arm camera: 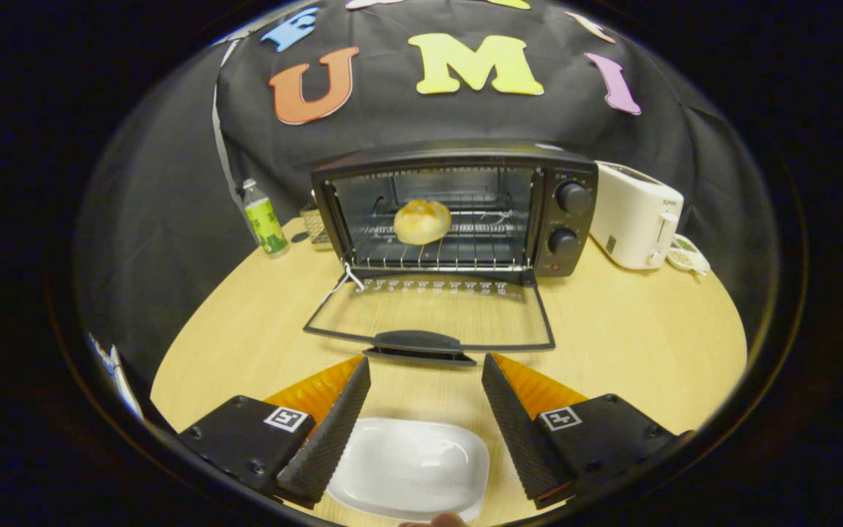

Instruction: Open the toaster oven, put the food inside, and close the toaster oven door.

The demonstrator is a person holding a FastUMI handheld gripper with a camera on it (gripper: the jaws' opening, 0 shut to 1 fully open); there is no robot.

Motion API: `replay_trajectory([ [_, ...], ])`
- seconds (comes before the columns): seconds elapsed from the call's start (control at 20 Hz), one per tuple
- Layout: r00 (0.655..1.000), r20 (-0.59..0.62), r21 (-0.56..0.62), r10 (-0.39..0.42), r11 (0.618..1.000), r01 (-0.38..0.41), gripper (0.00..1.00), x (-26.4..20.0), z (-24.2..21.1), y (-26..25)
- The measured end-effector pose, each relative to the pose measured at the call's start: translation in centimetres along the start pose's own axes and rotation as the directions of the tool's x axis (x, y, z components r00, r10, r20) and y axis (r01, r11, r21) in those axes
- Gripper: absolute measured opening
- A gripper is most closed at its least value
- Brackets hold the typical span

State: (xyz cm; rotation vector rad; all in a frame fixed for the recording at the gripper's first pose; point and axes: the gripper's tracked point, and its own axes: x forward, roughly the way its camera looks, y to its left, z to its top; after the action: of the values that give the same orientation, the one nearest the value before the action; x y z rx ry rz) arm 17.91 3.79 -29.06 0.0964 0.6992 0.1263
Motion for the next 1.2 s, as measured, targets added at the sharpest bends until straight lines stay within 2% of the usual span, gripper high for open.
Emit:
replay_trajectory([
  [0.2,0.998,-0.059,-0.006,-0.002,1.000,0.001,0.99,2.1,-1.4,0.2],
  [0.45,0.993,-0.086,-0.042,-0.076,0.996,0.073,1.00,5.0,-1.8,-0.9],
  [0.7,0.987,-0.069,-0.037,-0.143,0.989,0.141,1.00,5.1,-1.5,-0.9],
  [0.9,0.990,-0.025,0.040,-0.142,0.989,0.143,1.00,4.9,-1.4,-0.7],
  [1.2,0.988,-0.049,0.035,-0.150,0.988,0.151,1.00,5.8,-2.0,-1.2],
])
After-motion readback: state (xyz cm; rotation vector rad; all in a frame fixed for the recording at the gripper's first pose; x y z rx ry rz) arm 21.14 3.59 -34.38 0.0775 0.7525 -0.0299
